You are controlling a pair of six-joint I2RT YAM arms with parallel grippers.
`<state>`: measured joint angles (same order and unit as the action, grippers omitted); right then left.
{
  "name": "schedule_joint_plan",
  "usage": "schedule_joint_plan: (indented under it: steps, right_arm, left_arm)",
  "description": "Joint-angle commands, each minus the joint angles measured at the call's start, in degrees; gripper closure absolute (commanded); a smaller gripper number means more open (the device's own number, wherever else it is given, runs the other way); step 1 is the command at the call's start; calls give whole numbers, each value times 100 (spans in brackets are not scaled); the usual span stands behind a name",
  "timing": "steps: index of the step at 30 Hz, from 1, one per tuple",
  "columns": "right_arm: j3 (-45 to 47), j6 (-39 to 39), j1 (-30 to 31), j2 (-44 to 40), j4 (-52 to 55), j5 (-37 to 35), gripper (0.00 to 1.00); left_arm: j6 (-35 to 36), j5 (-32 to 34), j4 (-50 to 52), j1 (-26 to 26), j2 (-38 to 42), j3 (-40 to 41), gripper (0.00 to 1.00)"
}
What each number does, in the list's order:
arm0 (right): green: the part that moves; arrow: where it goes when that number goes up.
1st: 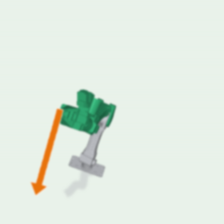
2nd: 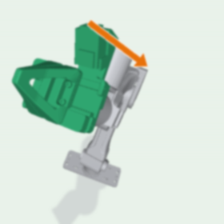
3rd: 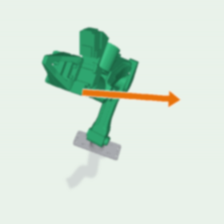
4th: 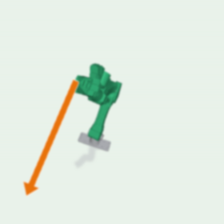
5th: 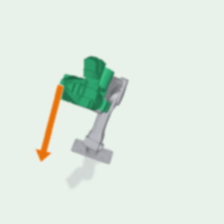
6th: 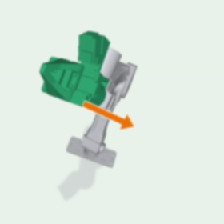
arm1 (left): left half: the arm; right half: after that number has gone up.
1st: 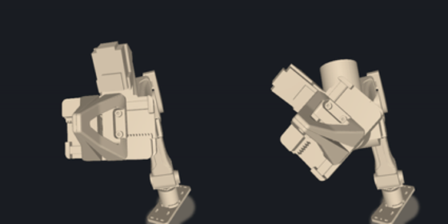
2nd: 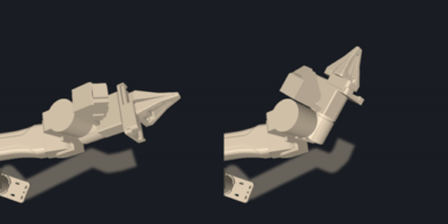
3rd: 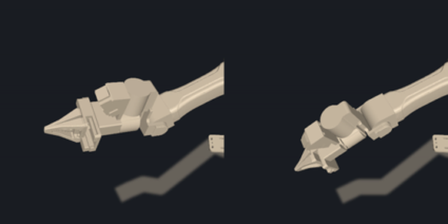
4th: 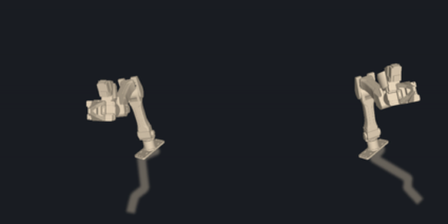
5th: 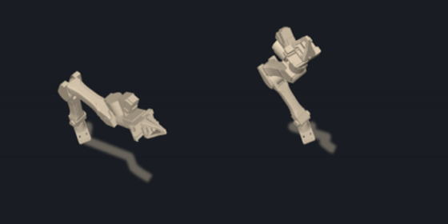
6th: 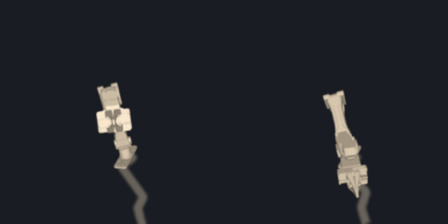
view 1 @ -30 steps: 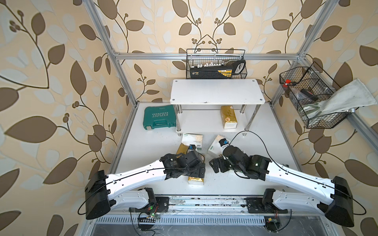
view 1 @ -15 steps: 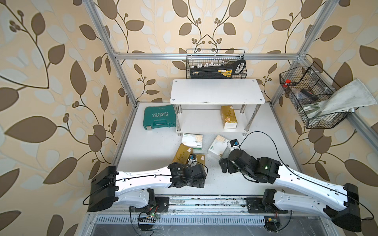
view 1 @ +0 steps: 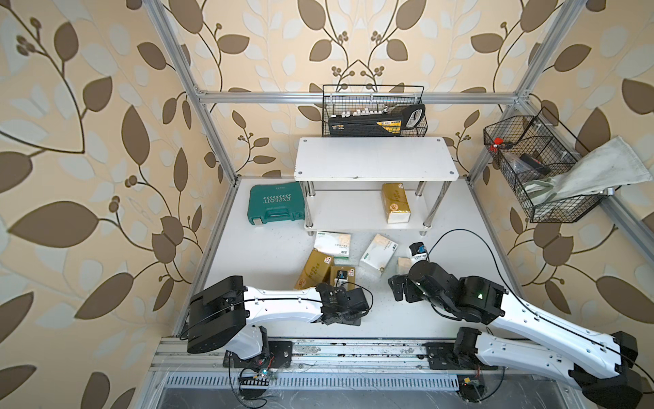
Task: Place the tissue boxes on the shelf by color
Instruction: Pick up the box of tissues from the center of the board.
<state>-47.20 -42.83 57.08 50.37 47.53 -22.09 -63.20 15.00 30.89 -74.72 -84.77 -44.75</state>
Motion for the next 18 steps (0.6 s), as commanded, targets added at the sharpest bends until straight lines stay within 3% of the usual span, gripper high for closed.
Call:
schedule_joint_plan:
  steps: [1, 12, 14, 18]
  right_arm:
    - [3, 16, -21, -28, 143, -69, 1]
    - [75, 104, -57, 78, -15, 42, 1]
    - [84, 92, -57, 37, -33, 49, 1]
    - [61, 90, -74, -74, -20, 54, 1]
  left_arm:
    - [-104, 239, -56, -52, 21, 43, 1]
    - [-28, 414, -144, -60, -17, 30, 3]
    - [-11, 397, -154, -60, 24, 44, 9]
    - [18, 329, -125, -84, 162, 44, 32]
